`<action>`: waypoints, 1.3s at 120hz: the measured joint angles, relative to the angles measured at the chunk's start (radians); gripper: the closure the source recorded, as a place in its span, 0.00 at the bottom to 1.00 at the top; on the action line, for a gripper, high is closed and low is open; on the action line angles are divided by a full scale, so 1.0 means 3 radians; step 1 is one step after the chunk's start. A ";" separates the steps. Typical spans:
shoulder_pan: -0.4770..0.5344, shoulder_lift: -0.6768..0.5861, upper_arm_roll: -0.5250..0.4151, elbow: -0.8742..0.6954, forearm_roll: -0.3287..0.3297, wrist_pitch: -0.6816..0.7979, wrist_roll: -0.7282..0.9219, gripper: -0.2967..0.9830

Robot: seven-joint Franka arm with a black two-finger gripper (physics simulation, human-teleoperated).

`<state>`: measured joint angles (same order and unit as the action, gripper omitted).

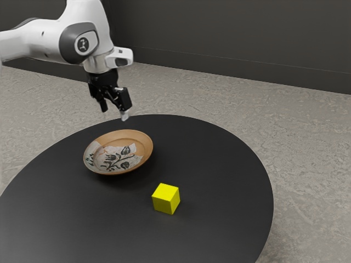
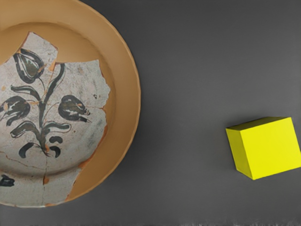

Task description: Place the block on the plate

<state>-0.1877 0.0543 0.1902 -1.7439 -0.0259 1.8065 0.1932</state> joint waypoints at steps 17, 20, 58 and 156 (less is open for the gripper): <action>-0.0003 0.0011 0.0000 -0.0060 -0.0004 0.0015 0.0055 0.23; -0.0010 0.0015 -0.0002 -0.0103 -0.0007 0.0031 0.0063 0.23; -0.0109 0.0271 -0.0213 -0.0443 -0.0105 0.0499 -0.0018 0.23; -0.0234 0.0811 -0.0639 -0.0859 0.0040 0.1344 -0.2101 0.23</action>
<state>-0.2580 0.2976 -0.0015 -2.0015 -0.0138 2.2097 -0.4370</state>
